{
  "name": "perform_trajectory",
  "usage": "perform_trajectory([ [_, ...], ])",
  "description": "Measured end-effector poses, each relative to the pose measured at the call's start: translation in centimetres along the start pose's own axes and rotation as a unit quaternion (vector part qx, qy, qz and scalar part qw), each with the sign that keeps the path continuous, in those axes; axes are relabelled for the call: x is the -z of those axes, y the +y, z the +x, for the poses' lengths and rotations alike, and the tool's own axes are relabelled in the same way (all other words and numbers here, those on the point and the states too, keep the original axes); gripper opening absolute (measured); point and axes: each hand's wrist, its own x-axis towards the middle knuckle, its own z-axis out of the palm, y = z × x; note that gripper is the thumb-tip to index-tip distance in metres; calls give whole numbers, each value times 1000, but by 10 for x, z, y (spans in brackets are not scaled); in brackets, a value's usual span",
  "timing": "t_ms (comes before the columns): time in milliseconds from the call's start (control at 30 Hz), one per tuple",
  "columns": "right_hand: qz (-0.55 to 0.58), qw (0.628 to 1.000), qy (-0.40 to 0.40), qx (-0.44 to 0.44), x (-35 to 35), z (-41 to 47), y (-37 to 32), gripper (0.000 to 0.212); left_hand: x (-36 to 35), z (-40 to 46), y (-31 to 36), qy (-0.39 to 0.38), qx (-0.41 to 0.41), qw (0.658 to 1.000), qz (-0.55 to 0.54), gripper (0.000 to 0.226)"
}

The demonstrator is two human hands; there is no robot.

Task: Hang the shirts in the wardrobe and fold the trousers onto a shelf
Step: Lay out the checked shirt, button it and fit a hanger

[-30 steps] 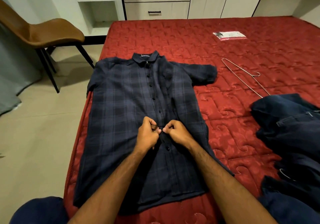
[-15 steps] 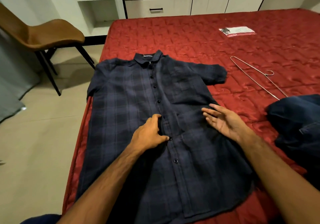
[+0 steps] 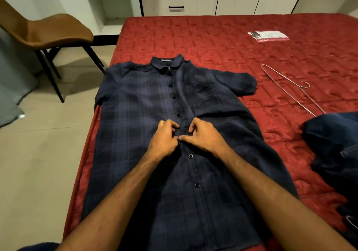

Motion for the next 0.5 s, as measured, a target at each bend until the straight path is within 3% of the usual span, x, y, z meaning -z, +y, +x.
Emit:
perform_trajectory([
  [100, -105, 994, 5, -5, -6, -3, -15, 49, 0, 2, -3, -1, 17, 1000, -21, 26],
  [200, -90, 995, 4, -32, -7, 4, -14, 33, 1, 4, -5, -12, 24, 998, -60, 28],
  [300, 55, 998, 0, -38, 0, 13, 6, 7, 0, 2, -1, -17, 16, 999, -38, 9],
  [400, 241, 968, -45, -44, 6, 12, 19, 21, 0, 4, 5, -15, 32, 999, -18, 11],
  [500, 295, 953, -30, -67, 1, 11, 21, 24, 0, 10, 11, -20, 78, 997, -14, 13],
])
